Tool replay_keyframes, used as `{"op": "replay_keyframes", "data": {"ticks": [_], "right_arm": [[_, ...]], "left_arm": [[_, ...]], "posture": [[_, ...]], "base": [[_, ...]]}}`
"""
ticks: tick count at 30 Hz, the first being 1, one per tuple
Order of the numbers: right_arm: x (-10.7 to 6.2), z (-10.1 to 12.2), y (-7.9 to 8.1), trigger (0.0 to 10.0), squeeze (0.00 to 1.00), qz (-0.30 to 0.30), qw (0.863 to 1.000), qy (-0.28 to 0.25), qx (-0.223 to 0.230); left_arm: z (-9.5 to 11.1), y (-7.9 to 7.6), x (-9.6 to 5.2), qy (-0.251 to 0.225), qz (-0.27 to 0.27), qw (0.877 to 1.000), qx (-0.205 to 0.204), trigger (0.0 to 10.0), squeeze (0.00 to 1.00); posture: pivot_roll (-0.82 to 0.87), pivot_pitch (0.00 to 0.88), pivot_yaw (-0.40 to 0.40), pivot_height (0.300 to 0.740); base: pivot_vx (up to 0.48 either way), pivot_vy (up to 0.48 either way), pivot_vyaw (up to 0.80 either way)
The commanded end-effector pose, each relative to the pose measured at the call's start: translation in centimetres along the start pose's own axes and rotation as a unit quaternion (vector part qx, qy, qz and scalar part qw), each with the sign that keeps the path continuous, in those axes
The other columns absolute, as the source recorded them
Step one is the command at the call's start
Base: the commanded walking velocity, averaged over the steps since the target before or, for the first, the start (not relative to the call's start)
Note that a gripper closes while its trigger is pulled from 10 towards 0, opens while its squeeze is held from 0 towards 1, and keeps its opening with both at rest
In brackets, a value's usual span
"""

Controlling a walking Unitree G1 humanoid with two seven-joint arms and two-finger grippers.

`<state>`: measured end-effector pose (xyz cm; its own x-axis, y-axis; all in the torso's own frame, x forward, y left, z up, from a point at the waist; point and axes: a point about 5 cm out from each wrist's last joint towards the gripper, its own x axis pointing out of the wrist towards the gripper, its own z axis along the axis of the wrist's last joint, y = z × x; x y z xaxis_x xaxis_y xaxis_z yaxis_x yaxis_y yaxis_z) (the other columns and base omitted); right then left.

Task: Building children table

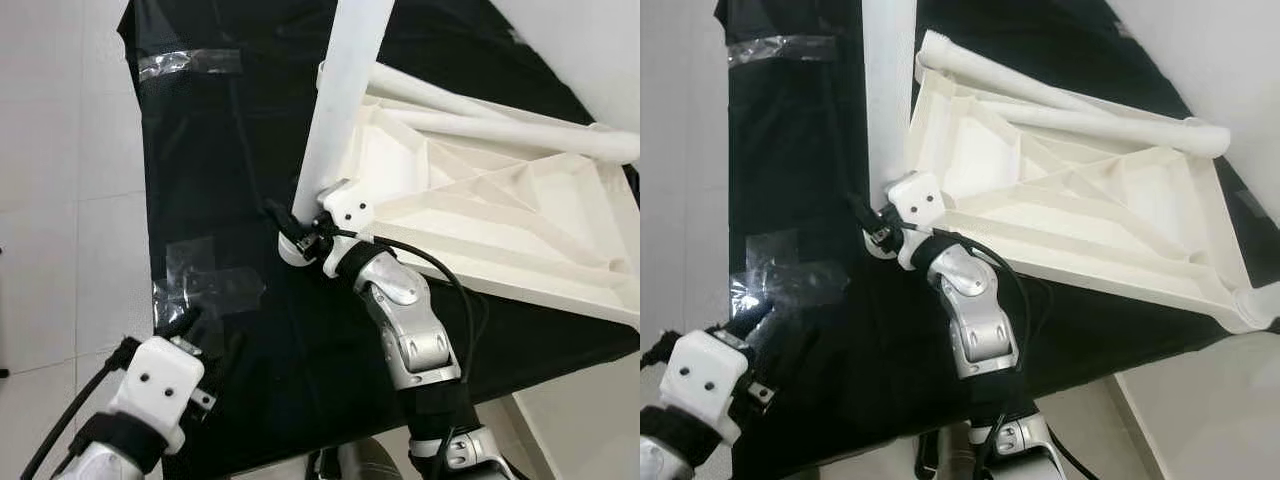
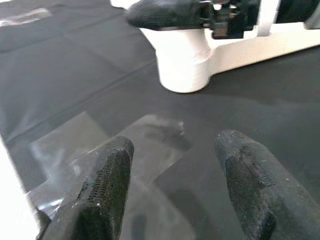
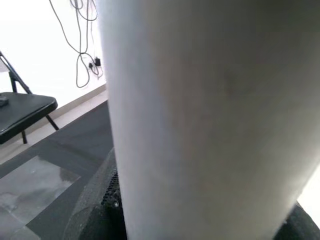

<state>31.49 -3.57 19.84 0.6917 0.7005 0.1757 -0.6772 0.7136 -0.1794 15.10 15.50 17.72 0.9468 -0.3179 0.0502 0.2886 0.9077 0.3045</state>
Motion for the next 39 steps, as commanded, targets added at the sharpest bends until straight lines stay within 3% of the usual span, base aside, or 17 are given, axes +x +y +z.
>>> {"op": "replay_keyframes", "data": {"ticks": [1,3,4,5,9,11,12,13,14,15,16,19,28,29,30,31,39], "right_arm": [[0.3,-2.4,0.8,10.0,0.0,0.018,0.998,0.055,0.025],[0.7,-1.7,0.7,10.0,0.0,0.019,0.999,0.037,0.029],[1.0,-1.1,0.6,10.0,0.4,0.031,0.999,0.02,0.025],[1.6,-0.3,0.2,10.0,1.0,0.047,0.998,-0.003,0.032],[2.5,2.3,0.2,10.0,1.0,0.122,0.99,-0.062,0.046],[2.6,3.2,0.6,10.0,0.83,0.165,0.982,-0.079,0.048],[2.5,3.9,1.0,10.0,0.21,0.21,0.973,-0.089,0.038],[2.4,4.2,1.6,10.0,0.0,0.268,0.958,-0.095,0.023],[2.4,4.2,1.6,10.0,0.0,0.268,0.958,-0.095,0.023],[2.1,4.2,2.3,10.0,0.0,0.361,0.928,-0.093,-0.004],[2.1,4.2,2.3,10.0,0.0,0.361,0.928,-0.093,-0.004],[1.9,3.6,2.8,10.0,0.0,0.491,0.869,-0.066,-0.014],[2.7,3.5,2.9,10.0,0.0,0.554,0.831,-0.052,0.006],[3.0,3.4,2.9,3.7,0.0,0.557,0.829,-0.05,0.009],[3.0,3.4,2.9,3.7,0.0,0.557,0.829,-0.05,0.009],[3.0,3.2,2.9,0.0,0.0,0.564,0.824,-0.048,0.016],[2.0,2.3,1.6,0.0,0.0,0.538,0.841,-0.048,0.03]], "left_arm": [[-0.4,-0.1,-0.3,0.014,-0.004,1.0,-0.003,10.0,0.0],[-0.4,0.1,-0.3,0.014,-0.002,1.0,-0.001,10.0,0.0],[-0.4,0.1,-0.3,0.014,-0.001,1.0,-0.001,10.0,0.0],[-0.4,0.1,-0.2,0.013,-0.003,1.0,-0.001,10.0,0.0],[-0.4,-0.1,-0.1,0.011,-0.007,1.0,-0.002,10.0,0.0],[-0.4,-0.1,0.0,0.01,-0.007,1.0,-0.002,10.0,0.0],[-0.4,-0.1,0.0,0.009,-0.005,1.0,-0.002,10.0,0.0],[-0.4,0.0,0.1,0.008,-0.004,1.0,-0.002,10.0,0.0],[-0.4,0.0,0.1,0.008,-0.004,1.0,-0.002,10.0,0.0],[-0.4,0.0,0.2,0.007,-0.003,1.0,-0.001,10.0,0.0],[-0.4,0.0,0.2,0.007,-0.003,1.0,-0.001,10.0,0.0],[-0.4,0.0,0.2,0.005,-0.003,1.0,0.0,10.0,0.0],[-0.3,0.0,0.3,0.004,-0.003,1.0,0.002,10.0,0.0],[-0.3,0.0,0.3,0.003,-0.003,1.0,0.002,10.0,0.0],[-0.3,0.0,0.3,0.003,-0.003,1.0,0.002,10.0,0.0],[-0.3,-0.1,0.3,0.003,-0.003,1.0,0.003,10.0,0.0],[-0.3,-0.3,0.2,0.004,-0.003,1.0,-0.002,10.0,0.0]], "posture": [[0.3,0.316,-0.186,0.74],[0.3,0.311,-0.183,0.74],[0.3,0.309,-0.181,0.74],[0.3,0.308,-0.181,0.74],[0.3,0.3,-0.182,0.74],[0.3,0.299,-0.183,0.74],[0.3,0.299,-0.183,0.74],[0.31,0.294,-0.184,0.74],[0.31,0.294,-0.184,0.74],[0.31,0.292,-0.184,0.74],[0.31,0.292,-0.184,0.74],[0.32,0.284,-0.184,0.74],[0.34,0.281,-0.185,0.74],[0.34,0.282,-0.186,0.74],[0.34,0.282,-0.186,0.74],[0.34,0.284,-0.187,0.74],[0.32,0.297,-0.19,0.74]], "base": [[0.0,0.0,0.0],[0.0,0.0,0.0],[0.0,0.0,0.0],[0.0,0.0,0.0],[0.0,0.0,0.0],[0.0,0.0,0.0],[0.0,0.0,0.0],[0.0,0.0,0.0],[0.0,0.0,0.0],[0.0,0.0,0.0],[0.0,0.0,0.0],[0.0,0.0,0.0],[0.0,0.0,0.0],[0.0,0.0,0.0],[0.0,0.0,0.0],[0.0,0.0,0.0],[0.0,0.0,0.0]]}}
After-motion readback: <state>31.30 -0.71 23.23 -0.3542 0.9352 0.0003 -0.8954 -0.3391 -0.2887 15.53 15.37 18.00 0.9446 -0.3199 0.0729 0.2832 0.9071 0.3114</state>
